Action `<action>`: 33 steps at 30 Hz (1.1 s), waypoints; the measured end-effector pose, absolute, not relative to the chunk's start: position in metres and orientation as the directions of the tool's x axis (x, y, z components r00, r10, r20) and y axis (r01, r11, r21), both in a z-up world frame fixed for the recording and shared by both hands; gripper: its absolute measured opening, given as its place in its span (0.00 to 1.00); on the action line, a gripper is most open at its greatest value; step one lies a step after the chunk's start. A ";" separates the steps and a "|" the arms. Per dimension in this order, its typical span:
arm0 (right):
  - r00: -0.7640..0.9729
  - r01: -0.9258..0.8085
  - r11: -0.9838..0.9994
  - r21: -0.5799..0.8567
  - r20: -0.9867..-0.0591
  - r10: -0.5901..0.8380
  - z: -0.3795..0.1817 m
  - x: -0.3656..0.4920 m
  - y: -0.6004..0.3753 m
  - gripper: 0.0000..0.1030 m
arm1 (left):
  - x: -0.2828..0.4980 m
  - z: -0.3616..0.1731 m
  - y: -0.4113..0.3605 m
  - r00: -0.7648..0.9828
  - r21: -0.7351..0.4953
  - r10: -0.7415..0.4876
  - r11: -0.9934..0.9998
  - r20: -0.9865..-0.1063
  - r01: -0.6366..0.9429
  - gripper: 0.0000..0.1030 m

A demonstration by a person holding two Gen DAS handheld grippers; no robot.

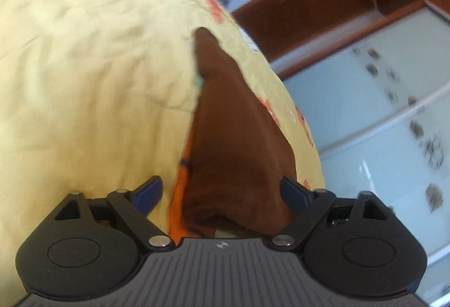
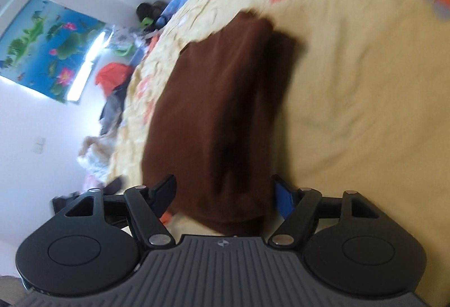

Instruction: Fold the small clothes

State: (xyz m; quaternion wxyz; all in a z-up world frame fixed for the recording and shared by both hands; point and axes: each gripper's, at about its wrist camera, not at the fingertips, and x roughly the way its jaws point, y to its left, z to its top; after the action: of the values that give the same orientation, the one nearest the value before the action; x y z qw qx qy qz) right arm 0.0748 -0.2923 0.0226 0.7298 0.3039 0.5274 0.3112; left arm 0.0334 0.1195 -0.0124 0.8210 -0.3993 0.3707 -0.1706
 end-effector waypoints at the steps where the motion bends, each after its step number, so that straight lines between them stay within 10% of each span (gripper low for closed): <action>1: 0.248 -0.138 0.621 0.772 -0.580 0.776 0.023 0.075 -0.287 0.68 | 0.039 -0.012 0.114 0.657 -0.783 -0.587 0.622 -0.473 -0.007 0.85; 3: 0.241 -0.137 0.645 0.751 -0.607 0.758 0.020 0.078 -0.278 0.26 | 0.053 -0.017 0.104 0.614 -0.766 -0.597 0.643 -0.517 -0.020 0.27; 6: 0.235 -0.183 0.665 0.724 -0.624 0.745 0.019 0.076 -0.273 0.21 | 0.050 -0.020 0.101 0.590 -0.755 -0.600 0.655 -0.539 -0.024 0.19; 12: 0.199 -0.235 0.650 0.723 -0.619 0.760 0.022 0.027 -0.290 0.23 | -0.003 -0.016 0.098 0.537 -0.682 -0.602 0.728 -0.591 0.065 0.26; 17: 0.332 -0.192 0.613 0.766 -0.537 0.775 0.043 0.033 -0.319 0.70 | -0.020 0.028 0.102 0.696 -0.516 -0.429 0.851 -0.575 0.098 0.54; 21: 0.475 -0.257 0.645 0.720 -0.487 0.733 0.091 0.078 -0.314 0.70 | -0.021 0.068 0.061 0.820 -0.245 -0.324 0.942 -0.472 0.231 0.66; 28: 0.305 -0.357 0.674 0.647 -0.601 0.739 0.057 0.174 -0.195 0.76 | 0.001 0.013 -0.028 0.789 0.090 -0.271 0.921 -0.552 0.379 0.71; 33: 0.328 -0.295 0.686 0.665 -0.604 0.726 0.025 0.193 -0.201 0.61 | 0.000 0.011 -0.011 0.766 -0.011 -0.337 0.918 -0.547 0.396 0.71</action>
State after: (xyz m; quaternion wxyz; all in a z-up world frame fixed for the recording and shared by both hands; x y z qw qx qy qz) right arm 0.1926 -0.2006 0.0253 0.7831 0.2249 0.4794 0.3260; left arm 0.0005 -0.0106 0.0111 0.9382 0.0526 0.2808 -0.1954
